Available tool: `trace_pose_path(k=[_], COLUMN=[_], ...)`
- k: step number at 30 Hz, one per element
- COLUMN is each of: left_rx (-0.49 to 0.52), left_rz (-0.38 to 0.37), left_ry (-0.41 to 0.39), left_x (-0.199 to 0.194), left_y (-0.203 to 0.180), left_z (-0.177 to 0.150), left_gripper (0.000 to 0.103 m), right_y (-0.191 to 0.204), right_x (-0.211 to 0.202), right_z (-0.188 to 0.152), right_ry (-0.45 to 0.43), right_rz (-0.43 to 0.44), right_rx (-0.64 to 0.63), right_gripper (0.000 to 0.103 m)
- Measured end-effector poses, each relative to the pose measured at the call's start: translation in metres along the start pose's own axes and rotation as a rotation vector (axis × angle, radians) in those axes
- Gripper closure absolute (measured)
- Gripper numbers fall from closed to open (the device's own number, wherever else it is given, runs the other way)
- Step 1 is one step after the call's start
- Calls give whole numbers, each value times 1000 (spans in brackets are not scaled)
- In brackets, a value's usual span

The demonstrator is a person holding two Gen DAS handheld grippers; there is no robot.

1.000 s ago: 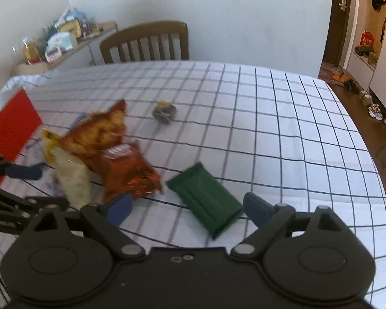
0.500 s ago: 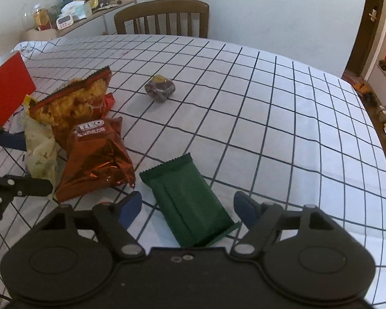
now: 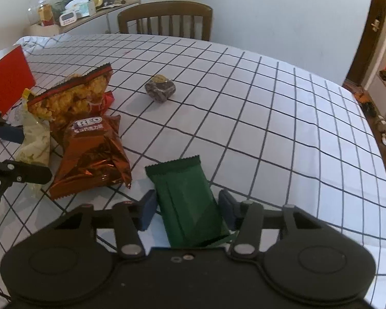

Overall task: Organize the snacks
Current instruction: 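Grasp the pale green bag with the left tool while the right tool grasps the dark green bar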

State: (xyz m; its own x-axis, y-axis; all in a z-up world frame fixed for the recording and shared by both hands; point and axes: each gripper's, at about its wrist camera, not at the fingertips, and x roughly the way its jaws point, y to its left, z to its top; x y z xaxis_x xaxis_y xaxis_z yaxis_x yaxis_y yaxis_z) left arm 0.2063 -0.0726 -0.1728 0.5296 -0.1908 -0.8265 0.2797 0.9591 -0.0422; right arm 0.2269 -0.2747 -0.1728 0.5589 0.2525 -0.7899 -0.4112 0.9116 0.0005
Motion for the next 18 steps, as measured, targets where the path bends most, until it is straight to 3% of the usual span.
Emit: trace_pose_path(k=[5, 18], left_rx=[-23, -97], left_rz=[-2, -19], left_ry=[-11, -52], left_x=[-6, -44], left_y=[3, 9], left_z=[-5, -19], left_gripper=[48, 49], right_y=[3, 32], right_x=[-7, -58], right_z=[-4, -13], right_ry=[-4, -43], right_rz=[-37, -47], right_rx=[62, 159], right_gripper=[58, 58])
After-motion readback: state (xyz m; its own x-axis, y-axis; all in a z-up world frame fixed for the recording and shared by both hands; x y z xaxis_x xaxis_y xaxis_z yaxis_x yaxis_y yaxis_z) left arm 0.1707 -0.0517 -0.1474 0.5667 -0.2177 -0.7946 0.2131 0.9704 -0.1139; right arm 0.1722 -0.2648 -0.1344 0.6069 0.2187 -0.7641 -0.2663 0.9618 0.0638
